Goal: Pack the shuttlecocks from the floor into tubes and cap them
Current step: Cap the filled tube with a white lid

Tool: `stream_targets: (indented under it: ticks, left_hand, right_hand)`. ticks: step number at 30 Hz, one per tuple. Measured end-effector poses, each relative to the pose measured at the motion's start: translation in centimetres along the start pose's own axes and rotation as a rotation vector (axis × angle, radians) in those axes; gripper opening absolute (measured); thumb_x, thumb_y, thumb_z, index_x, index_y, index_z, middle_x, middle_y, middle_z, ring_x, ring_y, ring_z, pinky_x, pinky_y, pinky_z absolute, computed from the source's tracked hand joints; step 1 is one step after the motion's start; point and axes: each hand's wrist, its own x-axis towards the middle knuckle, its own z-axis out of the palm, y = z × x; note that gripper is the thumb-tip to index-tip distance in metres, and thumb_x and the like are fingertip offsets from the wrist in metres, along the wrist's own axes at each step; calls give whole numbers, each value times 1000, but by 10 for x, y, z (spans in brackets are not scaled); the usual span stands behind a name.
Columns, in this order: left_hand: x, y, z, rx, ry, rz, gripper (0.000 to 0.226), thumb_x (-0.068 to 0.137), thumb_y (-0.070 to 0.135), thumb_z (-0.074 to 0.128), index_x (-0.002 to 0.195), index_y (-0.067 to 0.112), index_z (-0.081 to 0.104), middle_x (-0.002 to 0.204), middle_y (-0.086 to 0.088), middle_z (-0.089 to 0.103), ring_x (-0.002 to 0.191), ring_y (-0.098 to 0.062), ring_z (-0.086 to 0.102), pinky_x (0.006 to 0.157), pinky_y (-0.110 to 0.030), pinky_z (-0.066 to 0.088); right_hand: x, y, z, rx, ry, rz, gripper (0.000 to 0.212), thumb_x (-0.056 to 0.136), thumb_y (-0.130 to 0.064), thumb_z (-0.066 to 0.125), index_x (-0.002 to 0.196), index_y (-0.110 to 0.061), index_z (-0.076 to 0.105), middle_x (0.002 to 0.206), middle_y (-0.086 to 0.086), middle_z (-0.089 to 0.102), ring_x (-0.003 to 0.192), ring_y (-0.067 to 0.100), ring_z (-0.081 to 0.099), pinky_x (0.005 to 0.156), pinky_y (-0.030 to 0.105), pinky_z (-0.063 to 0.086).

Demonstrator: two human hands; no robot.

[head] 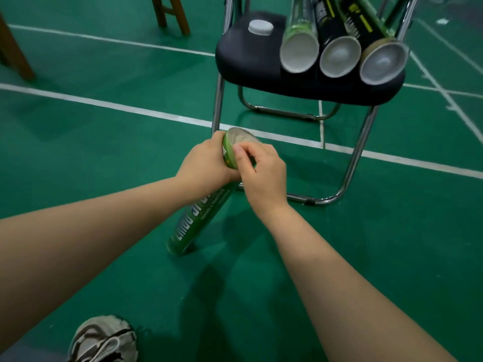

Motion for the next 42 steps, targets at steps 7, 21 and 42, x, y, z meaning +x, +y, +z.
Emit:
stream_targets:
  ticks: [7, 21, 42]
  left_hand:
    - [0, 13, -27, -49, 21, -76, 51, 79, 24, 62, 123, 9, 42, 91, -4, 54, 81, -23, 49, 68, -26, 36]
    - [47, 71, -83, -99, 165, -17, 38, 89, 26, 50, 124, 11, 44, 113, -11, 59, 91, -24, 51, 73, -27, 36]
    - [146, 24, -73, -299, 391, -175, 61, 61, 54, 76, 101, 21, 43, 94, 4, 53, 87, -19, 49, 75, -32, 45]
  right_hand:
    - [17, -32, -7, -96, -26, -166, 18, 85, -23, 57, 84, -11, 71, 86, 4, 70, 86, 22, 56, 78, 28, 39]
    - [90, -94, -45, -253, 24, -265, 23, 89, -29, 47, 88, -15, 65, 88, -3, 59, 94, 21, 48, 82, 37, 38]
    - [246, -25, -18, -254, 18, -189, 23, 97, -23, 44, 112, -9, 55, 103, 0, 51, 100, 17, 49, 82, 21, 35]
